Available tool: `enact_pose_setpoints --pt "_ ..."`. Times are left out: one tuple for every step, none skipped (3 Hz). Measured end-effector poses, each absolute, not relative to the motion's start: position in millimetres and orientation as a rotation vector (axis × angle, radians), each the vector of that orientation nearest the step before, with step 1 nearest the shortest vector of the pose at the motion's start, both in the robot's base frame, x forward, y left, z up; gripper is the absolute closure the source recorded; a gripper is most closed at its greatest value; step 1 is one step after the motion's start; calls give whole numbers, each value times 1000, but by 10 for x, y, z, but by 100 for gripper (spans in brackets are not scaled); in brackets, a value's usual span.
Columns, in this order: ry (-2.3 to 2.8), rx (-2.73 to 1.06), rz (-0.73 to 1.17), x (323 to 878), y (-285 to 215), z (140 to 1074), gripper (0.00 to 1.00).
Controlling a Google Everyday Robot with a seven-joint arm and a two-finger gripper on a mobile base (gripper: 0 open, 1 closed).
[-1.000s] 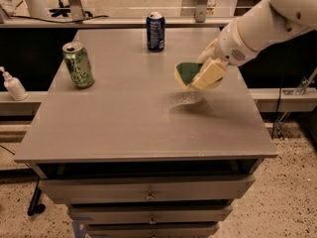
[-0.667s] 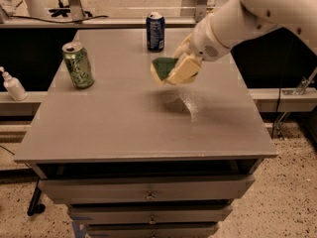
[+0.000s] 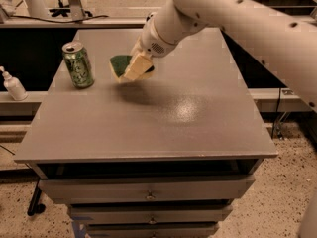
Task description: Move sponge near green can
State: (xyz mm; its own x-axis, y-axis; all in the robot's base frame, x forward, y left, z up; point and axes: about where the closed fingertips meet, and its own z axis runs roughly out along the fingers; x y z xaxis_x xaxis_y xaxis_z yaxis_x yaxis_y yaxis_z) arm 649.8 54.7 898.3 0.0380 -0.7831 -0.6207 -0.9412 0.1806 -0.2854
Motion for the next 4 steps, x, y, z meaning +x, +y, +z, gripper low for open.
enact_pose_setpoints --pt "1769 -1636 299 6756 933 8889 100" --pt "1770 -1641 297 6967 1184 8778 100" --pt "1769 -1651 307 7059 1327 8696 100" --pt "1761 -1675 328 7078 1425 8636 82"
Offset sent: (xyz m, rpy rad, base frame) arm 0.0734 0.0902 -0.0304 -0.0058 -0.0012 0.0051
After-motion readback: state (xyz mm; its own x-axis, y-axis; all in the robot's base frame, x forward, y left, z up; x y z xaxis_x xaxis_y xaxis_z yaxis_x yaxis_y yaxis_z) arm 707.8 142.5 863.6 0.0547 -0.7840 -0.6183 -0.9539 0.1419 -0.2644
